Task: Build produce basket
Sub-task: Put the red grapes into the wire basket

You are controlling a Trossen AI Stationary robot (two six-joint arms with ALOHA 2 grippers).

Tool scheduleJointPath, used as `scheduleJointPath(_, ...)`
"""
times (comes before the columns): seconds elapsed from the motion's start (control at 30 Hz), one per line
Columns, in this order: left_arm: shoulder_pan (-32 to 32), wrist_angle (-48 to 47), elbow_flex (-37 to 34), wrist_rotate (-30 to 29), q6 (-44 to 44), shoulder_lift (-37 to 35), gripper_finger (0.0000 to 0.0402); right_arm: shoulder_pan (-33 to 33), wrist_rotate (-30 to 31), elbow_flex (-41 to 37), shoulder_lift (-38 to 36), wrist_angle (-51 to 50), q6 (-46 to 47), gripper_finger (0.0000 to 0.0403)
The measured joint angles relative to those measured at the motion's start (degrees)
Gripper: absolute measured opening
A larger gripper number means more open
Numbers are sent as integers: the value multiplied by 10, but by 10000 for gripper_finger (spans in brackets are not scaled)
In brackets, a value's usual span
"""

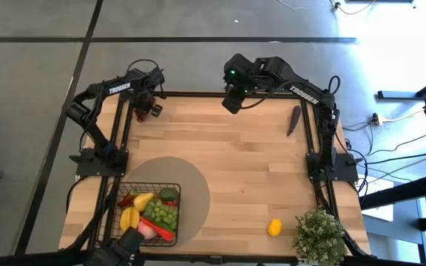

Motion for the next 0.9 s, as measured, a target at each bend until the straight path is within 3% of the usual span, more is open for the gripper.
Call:
scheduleJointPath(0.6,2,46,0,-51,-25,0,84,0,-1,0,0,-3,-43,119)
scheduleJointPath(0.9,5,46,0,-28,-20,4,84,0,-1,0,0,-4,-67,119)
